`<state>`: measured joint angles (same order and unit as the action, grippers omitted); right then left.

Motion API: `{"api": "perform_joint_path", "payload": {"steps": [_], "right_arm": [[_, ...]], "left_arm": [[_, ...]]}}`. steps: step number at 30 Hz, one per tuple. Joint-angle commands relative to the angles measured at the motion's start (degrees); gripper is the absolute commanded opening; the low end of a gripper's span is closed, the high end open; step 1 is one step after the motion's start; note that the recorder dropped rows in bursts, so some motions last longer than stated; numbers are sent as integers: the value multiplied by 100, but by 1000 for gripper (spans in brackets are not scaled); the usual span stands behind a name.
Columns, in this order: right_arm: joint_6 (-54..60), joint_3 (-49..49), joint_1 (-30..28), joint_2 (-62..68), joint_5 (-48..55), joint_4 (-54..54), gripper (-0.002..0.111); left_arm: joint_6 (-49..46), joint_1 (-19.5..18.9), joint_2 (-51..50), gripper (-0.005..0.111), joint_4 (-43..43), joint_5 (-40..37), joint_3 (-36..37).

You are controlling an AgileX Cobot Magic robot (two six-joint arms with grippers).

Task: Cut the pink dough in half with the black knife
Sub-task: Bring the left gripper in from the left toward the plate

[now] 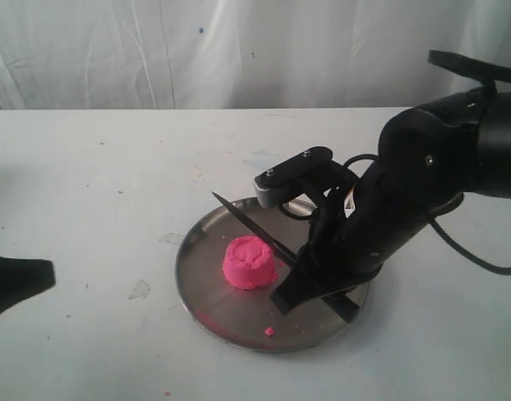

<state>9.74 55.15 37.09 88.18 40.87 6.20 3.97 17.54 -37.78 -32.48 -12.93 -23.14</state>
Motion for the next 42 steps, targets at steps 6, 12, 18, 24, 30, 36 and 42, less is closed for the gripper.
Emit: {"api": "perform_joint_path", "payload": {"steps": [6, 12, 18, 24, 30, 36, 42], "right_arm": [[79, 21, 0, -13, -135, -45, 0], [79, 21, 0, -13, -184, -45, 0], [79, 21, 0, -13, -234, -45, 0], [79, 21, 0, -13, -233, -45, 0], [107, 21, 0, -13, -159, -45, 0], [122, 21, 0, -13, -129, -45, 0], [122, 21, 0, 106, -93, 56, 0]], "left_arm": [[-2885, 105, -1327, 0, -816, -2779, -1029], [-3568, 105, -1258, 0, -1232, -4672, -1673], [-4795, 105, -980, 0, -2795, -5071, -2951], [-4906, 90, -815, 0, -4307, -1214, -2691], [-5801, -656, -2644, 0, -5242, -2032, -2151], [-6802, -2257, -4304, 0, -5415, -4044, -2151], [-7995, -2637, -5638, 0, -6343, -5026, -2162]]}}
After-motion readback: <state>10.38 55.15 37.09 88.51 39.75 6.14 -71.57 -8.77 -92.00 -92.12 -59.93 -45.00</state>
